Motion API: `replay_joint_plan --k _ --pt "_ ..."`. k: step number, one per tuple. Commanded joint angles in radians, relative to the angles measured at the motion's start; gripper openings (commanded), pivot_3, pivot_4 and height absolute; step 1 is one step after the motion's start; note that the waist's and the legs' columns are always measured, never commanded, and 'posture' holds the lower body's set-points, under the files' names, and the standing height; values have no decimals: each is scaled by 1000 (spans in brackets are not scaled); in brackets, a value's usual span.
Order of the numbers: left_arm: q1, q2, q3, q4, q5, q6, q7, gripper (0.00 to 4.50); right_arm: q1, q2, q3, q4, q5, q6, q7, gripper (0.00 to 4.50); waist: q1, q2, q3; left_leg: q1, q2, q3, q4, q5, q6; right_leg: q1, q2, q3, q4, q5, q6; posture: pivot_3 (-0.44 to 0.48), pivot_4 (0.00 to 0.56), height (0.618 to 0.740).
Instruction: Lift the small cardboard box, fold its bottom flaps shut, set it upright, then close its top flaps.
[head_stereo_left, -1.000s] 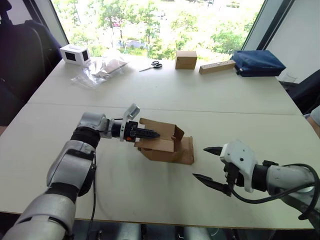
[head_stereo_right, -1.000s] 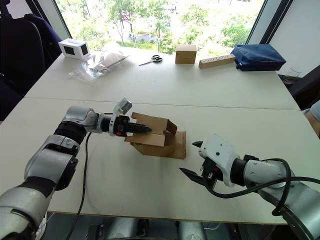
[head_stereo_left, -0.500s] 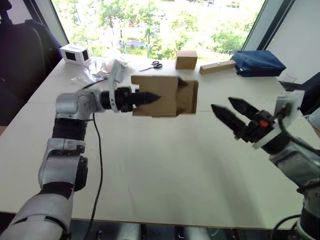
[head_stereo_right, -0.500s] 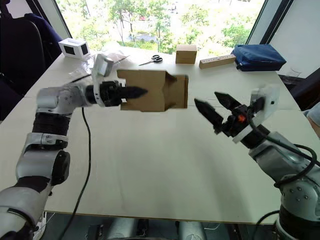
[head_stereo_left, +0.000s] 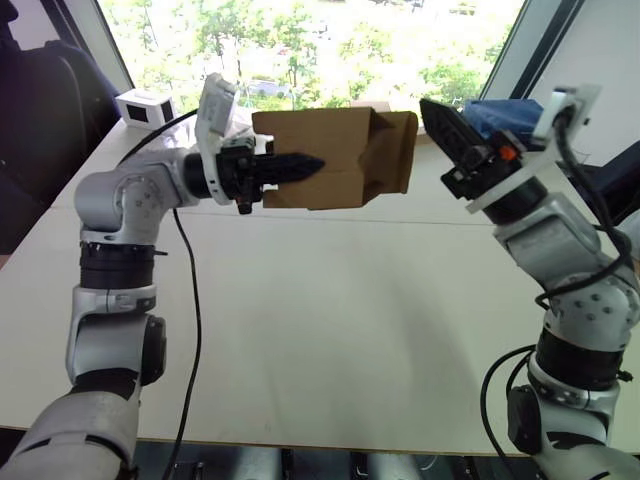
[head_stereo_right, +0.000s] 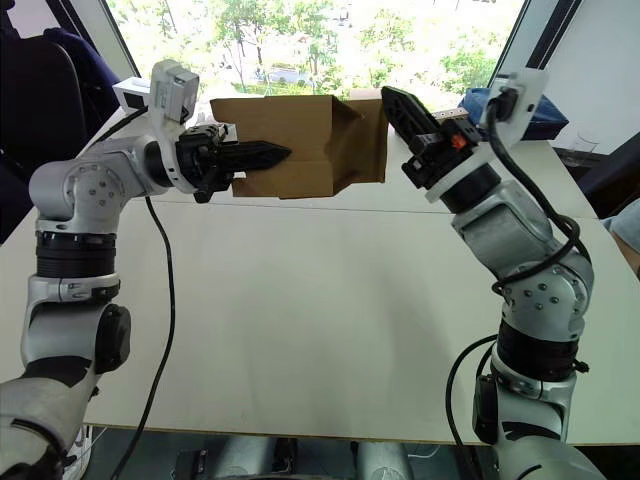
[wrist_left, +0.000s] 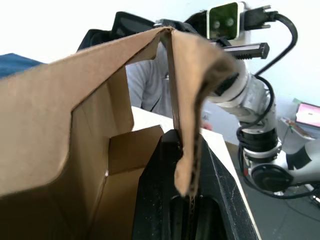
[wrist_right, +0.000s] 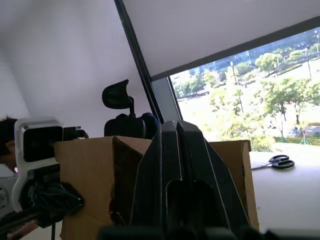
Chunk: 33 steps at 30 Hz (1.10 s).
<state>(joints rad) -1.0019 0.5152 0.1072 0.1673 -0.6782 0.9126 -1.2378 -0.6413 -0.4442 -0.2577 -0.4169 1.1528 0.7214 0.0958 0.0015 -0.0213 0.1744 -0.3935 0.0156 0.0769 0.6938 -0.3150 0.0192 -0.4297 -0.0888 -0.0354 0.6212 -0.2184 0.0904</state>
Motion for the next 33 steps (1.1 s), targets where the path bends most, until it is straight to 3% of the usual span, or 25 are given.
replay_joint_plan --k 1,10,24,33 --pt "1 21 30 -41 -39 -1 13 0 -30 -15 30 -17 -19 5 36 29 -2 0 0 0 0 0 0 0 0 0 0 0 0 0 0 0 150 740" --pt "6 31 23 -46 -73 -6 25 0 -18 -16 104 -29 -60 36 101 29 -14 0 0 0 0 0 0 0 0 0 0 0 0 0 0 0 150 740" --pt "29 36 -10 -60 -90 -3 18 0 -35 56 136 -20 -85 30 113 29 -14 0 0 0 0 0 0 0 0 0 0 0 0 0 0 0 150 740" --pt "14 49 1 -28 -85 -8 25 0 -16 38 122 -47 -110 41 135 29 -14 0 0 0 0 0 0 0 0 0 0 0 0 0 0 0 150 740"
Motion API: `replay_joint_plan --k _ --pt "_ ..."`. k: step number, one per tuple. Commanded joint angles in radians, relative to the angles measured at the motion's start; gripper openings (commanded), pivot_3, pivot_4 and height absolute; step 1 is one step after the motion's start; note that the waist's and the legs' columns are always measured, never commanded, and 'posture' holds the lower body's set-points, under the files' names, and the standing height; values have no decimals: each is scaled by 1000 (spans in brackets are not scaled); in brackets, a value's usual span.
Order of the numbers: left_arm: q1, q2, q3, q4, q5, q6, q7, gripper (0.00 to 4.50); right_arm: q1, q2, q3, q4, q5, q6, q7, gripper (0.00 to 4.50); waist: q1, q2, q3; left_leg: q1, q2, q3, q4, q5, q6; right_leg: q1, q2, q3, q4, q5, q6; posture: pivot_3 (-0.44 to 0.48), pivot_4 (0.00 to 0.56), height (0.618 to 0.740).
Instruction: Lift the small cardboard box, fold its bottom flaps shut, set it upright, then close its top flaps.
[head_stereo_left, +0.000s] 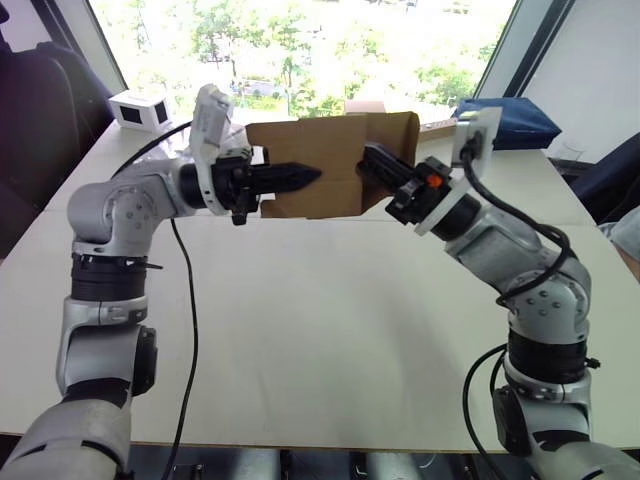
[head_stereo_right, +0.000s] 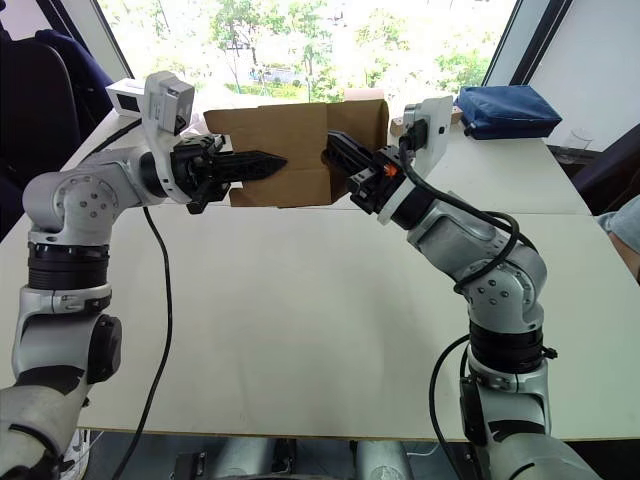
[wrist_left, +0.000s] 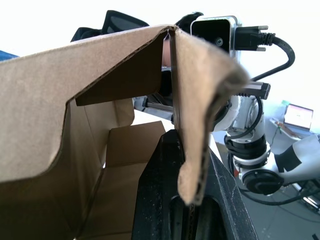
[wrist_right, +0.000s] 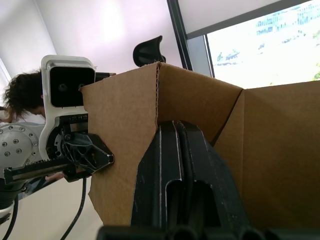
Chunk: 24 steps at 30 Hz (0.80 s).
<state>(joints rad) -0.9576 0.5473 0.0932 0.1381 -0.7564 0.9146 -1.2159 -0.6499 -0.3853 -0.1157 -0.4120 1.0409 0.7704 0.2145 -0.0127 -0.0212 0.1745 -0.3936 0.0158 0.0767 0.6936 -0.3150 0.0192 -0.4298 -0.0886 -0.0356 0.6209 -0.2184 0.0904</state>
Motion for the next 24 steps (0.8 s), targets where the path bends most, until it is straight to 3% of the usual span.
replay_joint_plan --k 1,13,17,24 --pt "-35 19 18 8 -6 -12 4 0 6 -38 -30 -66 6 -2 24 29 1 0 0 0 0 0 0 0 0 0 0 0 0 0 0 0 150 740" --pt "-54 25 20 42 -10 -17 5 0 223 -240 -184 -177 136 60 70 29 1 0 0 0 0 0 0 0 0 0 0 0 -2 0 0 0 150 740" --pt "-67 13 23 51 -17 -16 7 0 290 -258 -149 -169 49 40 84 29 2 0 0 0 0 0 -1 0 0 0 0 0 -2 0 0 0 150 740" --pt "-72 5 20 20 -36 4 12 0 242 -208 -71 -127 -50 -9 100 29 1 0 0 0 0 0 -1 0 0 0 1 0 -2 0 0 0 150 740"
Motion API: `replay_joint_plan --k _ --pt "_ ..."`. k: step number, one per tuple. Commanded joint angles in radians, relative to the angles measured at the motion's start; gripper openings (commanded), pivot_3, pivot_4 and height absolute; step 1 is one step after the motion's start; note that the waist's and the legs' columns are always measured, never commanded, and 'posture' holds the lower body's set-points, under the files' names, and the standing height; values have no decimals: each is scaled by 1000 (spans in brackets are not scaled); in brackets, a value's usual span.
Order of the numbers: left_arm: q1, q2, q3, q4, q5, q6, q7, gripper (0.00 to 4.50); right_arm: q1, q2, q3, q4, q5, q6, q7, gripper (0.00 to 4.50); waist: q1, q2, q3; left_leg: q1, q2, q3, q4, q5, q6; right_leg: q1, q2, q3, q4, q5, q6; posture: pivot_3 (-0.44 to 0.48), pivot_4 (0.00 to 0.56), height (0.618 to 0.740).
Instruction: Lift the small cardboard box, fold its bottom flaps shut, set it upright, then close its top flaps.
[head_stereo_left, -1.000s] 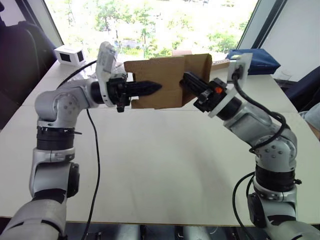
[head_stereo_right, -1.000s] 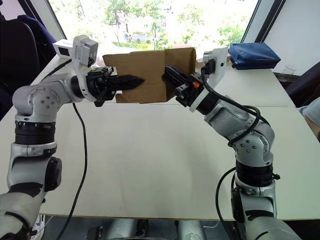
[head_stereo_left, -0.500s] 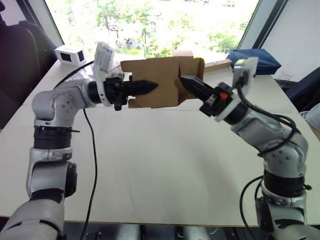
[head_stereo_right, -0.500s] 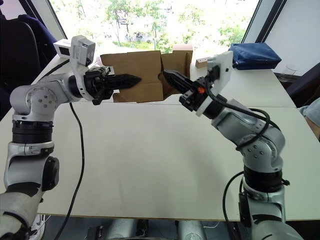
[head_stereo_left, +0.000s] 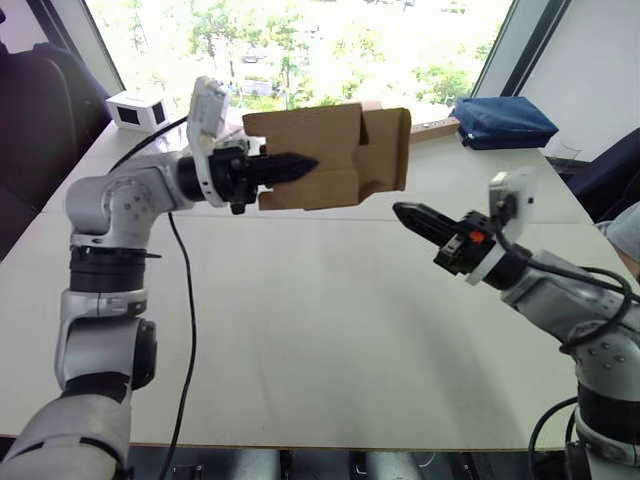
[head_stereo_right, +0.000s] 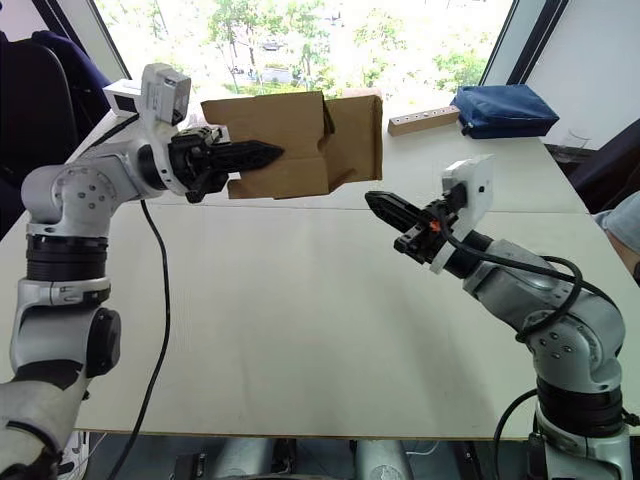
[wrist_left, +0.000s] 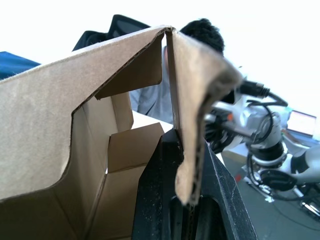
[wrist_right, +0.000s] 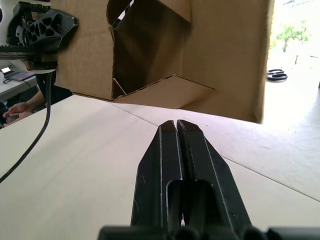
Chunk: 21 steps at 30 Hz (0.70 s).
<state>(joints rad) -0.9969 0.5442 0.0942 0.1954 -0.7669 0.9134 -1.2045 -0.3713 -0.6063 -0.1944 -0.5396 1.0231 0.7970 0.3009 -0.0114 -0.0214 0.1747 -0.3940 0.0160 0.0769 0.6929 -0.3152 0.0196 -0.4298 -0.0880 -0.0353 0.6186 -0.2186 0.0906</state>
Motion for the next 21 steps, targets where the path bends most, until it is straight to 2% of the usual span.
replay_joint_plan --k 1,5,21 --pt "-31 9 20 -42 -29 9 3 0 -46 23 10 4 -32 -41 15 29 0 0 0 0 0 0 0 0 0 0 0 0 0 0 0 0 150 740" --pt "-23 15 20 -55 -37 20 7 0 -96 72 -7 4 38 -32 -4 29 0 0 0 0 0 0 0 0 0 0 0 0 0 0 0 0 150 740" --pt "7 1 19 -97 -65 37 33 0 -144 113 68 12 23 -17 30 29 0 0 0 0 0 0 0 0 0 0 0 0 0 0 0 0 150 740"
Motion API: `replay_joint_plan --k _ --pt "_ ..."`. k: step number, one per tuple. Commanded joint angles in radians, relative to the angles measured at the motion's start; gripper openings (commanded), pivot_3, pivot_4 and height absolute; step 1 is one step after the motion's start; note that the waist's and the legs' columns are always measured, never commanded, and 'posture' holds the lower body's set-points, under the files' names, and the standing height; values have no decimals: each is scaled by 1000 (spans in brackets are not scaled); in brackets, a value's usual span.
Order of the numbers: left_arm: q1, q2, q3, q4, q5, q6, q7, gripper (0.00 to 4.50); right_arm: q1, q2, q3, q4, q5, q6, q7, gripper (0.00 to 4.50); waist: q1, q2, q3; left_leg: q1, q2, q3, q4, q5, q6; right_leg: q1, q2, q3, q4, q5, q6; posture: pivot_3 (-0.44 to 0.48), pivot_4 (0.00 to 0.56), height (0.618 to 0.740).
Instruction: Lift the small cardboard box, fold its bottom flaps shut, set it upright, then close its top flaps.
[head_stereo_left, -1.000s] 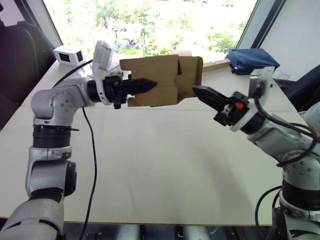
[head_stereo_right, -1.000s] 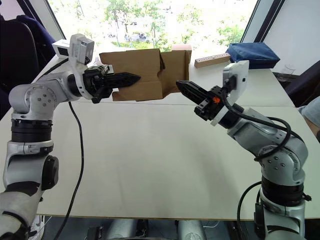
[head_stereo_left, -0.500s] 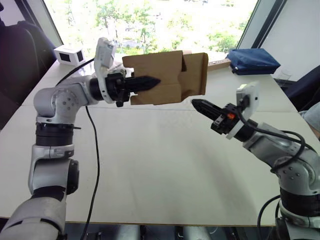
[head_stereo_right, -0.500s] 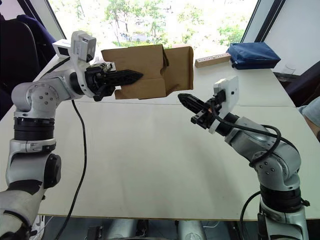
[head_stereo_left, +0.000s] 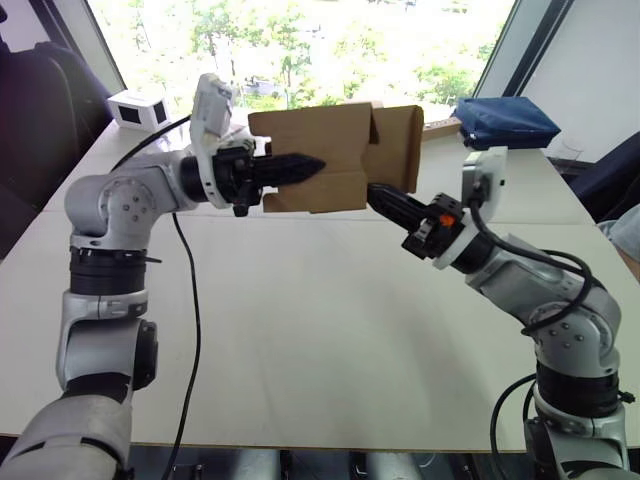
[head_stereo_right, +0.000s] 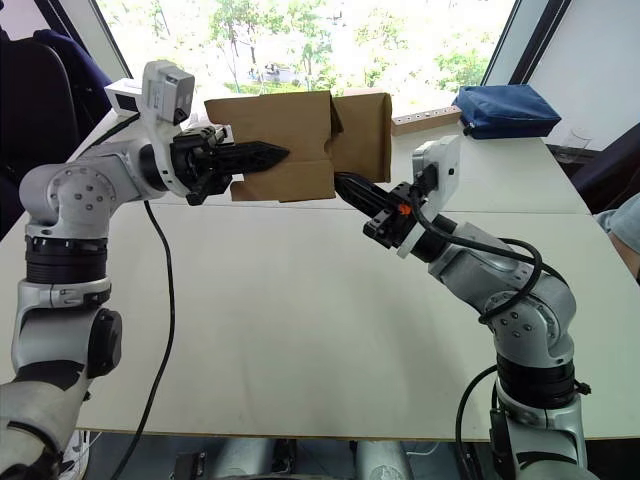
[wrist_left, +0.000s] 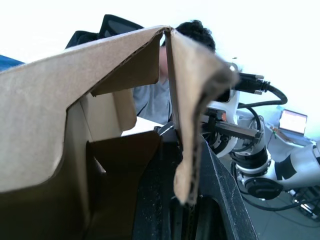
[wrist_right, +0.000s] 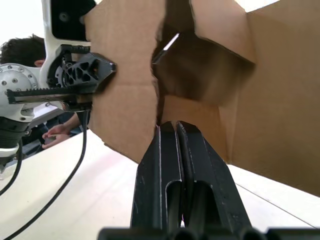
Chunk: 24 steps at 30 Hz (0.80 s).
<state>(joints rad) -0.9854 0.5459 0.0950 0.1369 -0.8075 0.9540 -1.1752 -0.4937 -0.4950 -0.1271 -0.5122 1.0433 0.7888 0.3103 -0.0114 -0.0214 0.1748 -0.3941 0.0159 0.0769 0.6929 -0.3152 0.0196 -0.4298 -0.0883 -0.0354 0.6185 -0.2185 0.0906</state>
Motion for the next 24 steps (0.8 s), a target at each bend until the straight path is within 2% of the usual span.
replay_joint_plan --k 1,15,20,23,24 --pt "-5 -1 18 -40 -25 -4 3 0 -23 2 3 -15 2 -9 24 29 1 0 0 0 0 0 0 0 0 0 0 0 0 0 0 0 150 740" --pt "-14 5 22 -22 -19 -19 13 0 -36 -9 -2 -25 4 8 37 29 1 0 0 0 0 0 0 0 0 0 0 0 0 0 0 0 150 740" --pt "-17 19 28 -28 -24 -15 16 0 2 -76 -96 -33 79 7 88 29 1 0 0 0 0 0 0 0 0 0 0 0 -1 0 0 0 150 740" --pt "-20 26 50 -24 -39 -11 26 0 -27 -137 -241 58 268 35 86 29 1 0 0 0 0 0 0 0 0 0 0 0 0 0 0 0 150 740" --pt "-21 25 57 -21 -44 -9 31 0 -41 -136 -269 95 279 19 71 29 1 0 0 0 0 0 0 0 0 0 0 0 0 0 0 0 150 740"
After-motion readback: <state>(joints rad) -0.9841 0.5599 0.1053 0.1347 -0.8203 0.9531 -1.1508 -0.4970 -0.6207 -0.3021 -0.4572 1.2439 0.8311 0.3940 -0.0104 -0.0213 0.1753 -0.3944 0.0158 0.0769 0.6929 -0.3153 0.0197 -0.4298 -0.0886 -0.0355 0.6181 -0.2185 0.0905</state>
